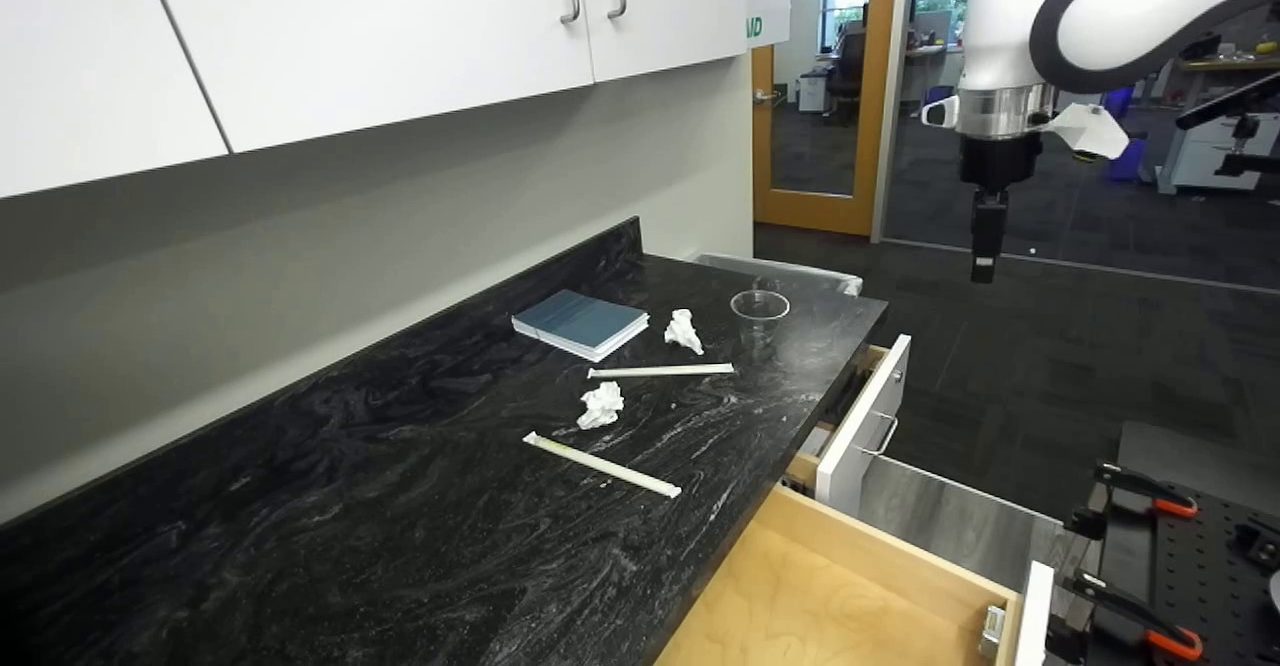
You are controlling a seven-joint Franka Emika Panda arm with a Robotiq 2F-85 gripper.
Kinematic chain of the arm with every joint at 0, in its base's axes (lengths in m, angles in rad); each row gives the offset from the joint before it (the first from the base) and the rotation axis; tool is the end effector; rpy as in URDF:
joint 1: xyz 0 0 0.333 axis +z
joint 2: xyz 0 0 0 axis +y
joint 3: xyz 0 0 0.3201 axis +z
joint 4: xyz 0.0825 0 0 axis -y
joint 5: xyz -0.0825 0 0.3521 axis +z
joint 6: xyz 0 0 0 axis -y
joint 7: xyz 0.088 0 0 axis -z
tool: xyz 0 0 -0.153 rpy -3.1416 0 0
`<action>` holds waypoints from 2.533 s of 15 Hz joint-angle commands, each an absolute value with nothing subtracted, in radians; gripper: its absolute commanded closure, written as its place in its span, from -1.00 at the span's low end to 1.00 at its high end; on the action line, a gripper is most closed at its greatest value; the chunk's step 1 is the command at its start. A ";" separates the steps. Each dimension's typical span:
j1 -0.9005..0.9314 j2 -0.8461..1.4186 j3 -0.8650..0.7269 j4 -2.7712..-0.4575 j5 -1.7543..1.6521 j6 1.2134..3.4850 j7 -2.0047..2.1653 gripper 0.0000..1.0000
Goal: Close the second drawer from the right
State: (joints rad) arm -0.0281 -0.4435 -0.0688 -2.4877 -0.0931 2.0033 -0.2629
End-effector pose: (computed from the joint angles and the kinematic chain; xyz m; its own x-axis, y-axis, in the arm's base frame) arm 0.3675 -0.0452 0.4137 0.9760 0.2110 -0.0547 0.2133 -0.9761 0.0405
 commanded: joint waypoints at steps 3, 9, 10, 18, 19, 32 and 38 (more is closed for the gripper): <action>0.145 -0.515 0.144 -2.667 -0.137 2.037 -0.186 -1.00; 0.286 -0.485 0.251 -2.740 -0.121 2.037 -0.141 -1.00; 0.292 -0.485 0.256 -2.747 -0.121 2.039 -0.140 -1.00; 0.448 -0.304 0.368 -2.612 -0.079 2.109 -0.194 -1.00; 0.475 -0.260 0.397 -2.588 -0.078 2.122 -0.196 -1.00; 0.566 0.095 0.573 -2.444 -0.192 2.217 -0.191 -1.00; 0.648 0.258 0.645 -2.357 -0.292 2.173 -0.348 -1.00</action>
